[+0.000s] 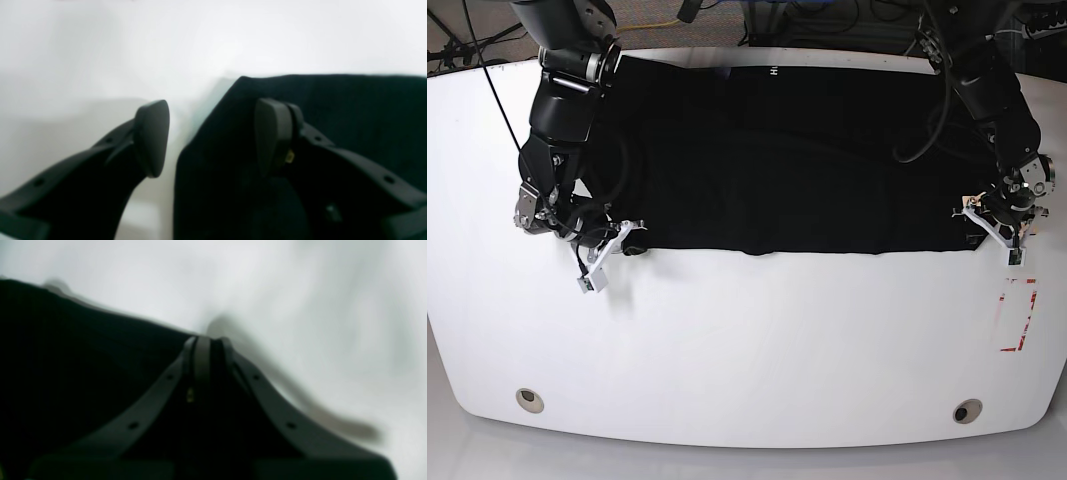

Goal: Fold the T-shirt properly
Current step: 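Release the shirt and move both grippers to its lower edge, then grasp the shirt edge with both grippers and fold it toward the arms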

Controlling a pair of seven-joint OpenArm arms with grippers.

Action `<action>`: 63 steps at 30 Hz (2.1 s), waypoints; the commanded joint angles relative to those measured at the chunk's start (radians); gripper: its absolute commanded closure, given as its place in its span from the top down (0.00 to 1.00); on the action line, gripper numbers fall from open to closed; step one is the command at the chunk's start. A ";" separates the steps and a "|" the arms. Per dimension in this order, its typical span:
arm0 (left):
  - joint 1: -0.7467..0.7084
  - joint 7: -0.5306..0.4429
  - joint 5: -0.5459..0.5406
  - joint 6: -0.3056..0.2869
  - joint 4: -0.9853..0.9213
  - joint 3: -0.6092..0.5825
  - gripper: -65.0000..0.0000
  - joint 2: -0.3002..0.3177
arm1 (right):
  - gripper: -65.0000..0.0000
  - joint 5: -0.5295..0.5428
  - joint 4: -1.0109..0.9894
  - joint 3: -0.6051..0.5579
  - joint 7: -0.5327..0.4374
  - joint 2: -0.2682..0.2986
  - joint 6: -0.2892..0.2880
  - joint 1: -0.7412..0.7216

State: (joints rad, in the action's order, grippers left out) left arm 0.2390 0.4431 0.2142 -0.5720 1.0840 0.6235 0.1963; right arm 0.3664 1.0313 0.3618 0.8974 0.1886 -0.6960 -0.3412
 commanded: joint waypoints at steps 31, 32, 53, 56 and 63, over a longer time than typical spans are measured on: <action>-0.033 0.003 0.001 -0.122 0.281 -0.038 0.00 0.002 | 0.00 0.016 0.427 0.006 0.144 0.019 -0.002 0.061; -0.037 0.003 0.001 -0.126 0.292 -0.038 0.00 0.002 | 0.00 0.016 0.453 0.006 0.154 0.019 -0.002 0.070; -0.293 0.006 -0.086 -0.126 0.496 0.006 0.00 0.010 | 0.00 0.018 0.890 0.012 0.262 0.012 -0.002 0.403; -0.364 0.007 -0.086 -0.126 0.557 0.003 0.00 0.005 | 0.00 0.018 0.895 0.012 0.262 0.010 -0.002 0.452; -0.458 0.007 -0.086 -0.126 0.571 -0.001 0.00 0.010 | 0.09 0.013 0.892 0.012 0.257 -0.007 -0.002 0.506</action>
State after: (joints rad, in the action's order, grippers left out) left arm -0.2203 0.4686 0.1345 -0.7078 1.6390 0.6163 0.1890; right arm 0.3698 1.9038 0.3691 1.1709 0.1768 -0.6994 0.1665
